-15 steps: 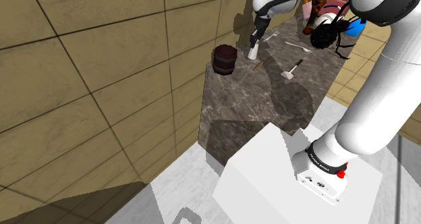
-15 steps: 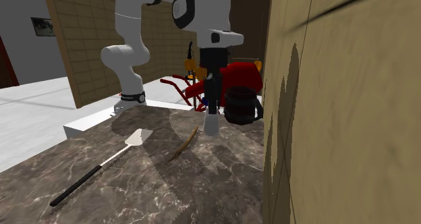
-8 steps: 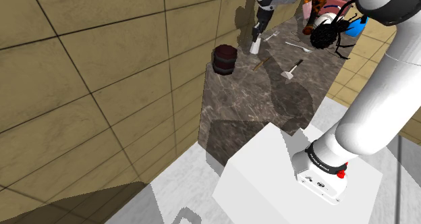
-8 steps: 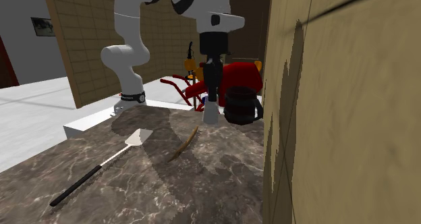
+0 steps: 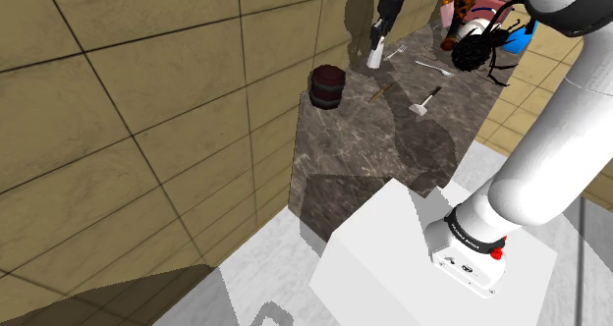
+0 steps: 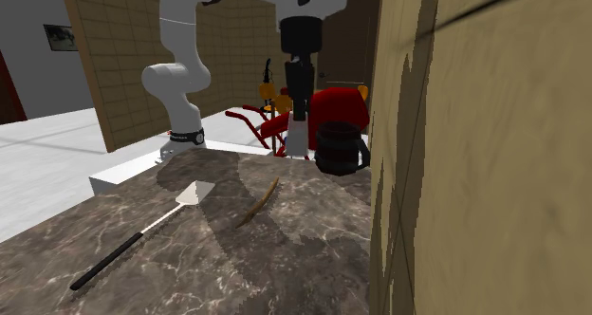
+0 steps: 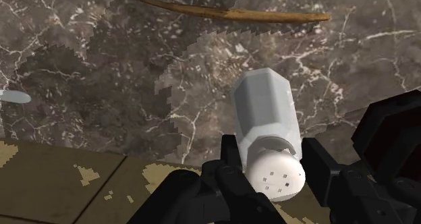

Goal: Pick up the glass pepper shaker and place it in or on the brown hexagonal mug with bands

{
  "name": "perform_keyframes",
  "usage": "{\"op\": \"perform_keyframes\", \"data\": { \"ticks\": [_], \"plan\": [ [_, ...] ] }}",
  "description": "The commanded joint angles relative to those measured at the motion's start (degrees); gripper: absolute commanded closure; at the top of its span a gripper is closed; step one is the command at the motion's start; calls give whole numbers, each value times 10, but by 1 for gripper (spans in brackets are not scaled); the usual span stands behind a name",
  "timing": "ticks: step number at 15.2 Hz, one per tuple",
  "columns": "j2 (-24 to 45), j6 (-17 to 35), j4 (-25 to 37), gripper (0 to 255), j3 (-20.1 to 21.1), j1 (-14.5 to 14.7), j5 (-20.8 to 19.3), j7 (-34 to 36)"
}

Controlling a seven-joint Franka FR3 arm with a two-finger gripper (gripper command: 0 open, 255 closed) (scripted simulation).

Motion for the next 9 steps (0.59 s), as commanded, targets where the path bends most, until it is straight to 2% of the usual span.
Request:
{"op": "perform_keyframes", "data": {
  "ticks": [1, 9],
  "plan": [
    [-5, -13, 8, 255, 0, 1, -2, 1],
    [-12, -73, 61, 255, -1, 1, -3, -1]
  ]
}}
